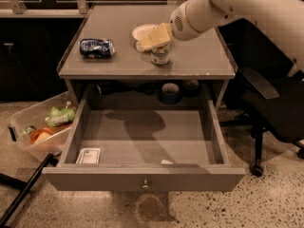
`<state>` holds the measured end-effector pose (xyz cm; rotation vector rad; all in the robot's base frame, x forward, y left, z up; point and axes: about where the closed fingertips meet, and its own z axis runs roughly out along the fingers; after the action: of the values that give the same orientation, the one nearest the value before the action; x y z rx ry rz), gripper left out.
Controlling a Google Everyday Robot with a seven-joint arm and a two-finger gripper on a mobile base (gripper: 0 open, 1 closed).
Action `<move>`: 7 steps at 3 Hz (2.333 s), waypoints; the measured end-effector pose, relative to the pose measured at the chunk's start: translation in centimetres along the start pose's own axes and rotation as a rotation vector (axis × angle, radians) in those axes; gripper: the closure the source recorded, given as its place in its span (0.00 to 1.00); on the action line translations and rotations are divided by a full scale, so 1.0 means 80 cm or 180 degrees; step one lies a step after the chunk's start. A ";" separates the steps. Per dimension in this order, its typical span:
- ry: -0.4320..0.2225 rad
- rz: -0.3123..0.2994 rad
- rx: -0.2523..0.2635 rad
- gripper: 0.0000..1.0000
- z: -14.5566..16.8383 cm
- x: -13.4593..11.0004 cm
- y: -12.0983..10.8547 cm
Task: Place 7up can into top drawer
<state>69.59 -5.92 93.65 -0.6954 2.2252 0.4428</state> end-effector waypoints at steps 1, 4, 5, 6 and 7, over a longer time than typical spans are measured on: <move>-0.0109 0.0036 0.0157 0.00 0.045 0.013 -0.010; -0.0299 0.0316 0.0805 0.19 0.156 0.006 -0.064; -0.0337 0.0446 0.0878 0.42 0.163 0.007 -0.075; -0.0374 0.0554 0.0946 0.65 0.153 0.015 -0.087; -0.0413 0.0593 0.0978 0.88 0.125 0.022 -0.093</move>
Offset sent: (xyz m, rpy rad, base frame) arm 0.0866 0.0162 -0.0906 -0.0293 -0.1292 -0.2307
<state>78.63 -7.39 84.98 -0.2916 2.1785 0.2210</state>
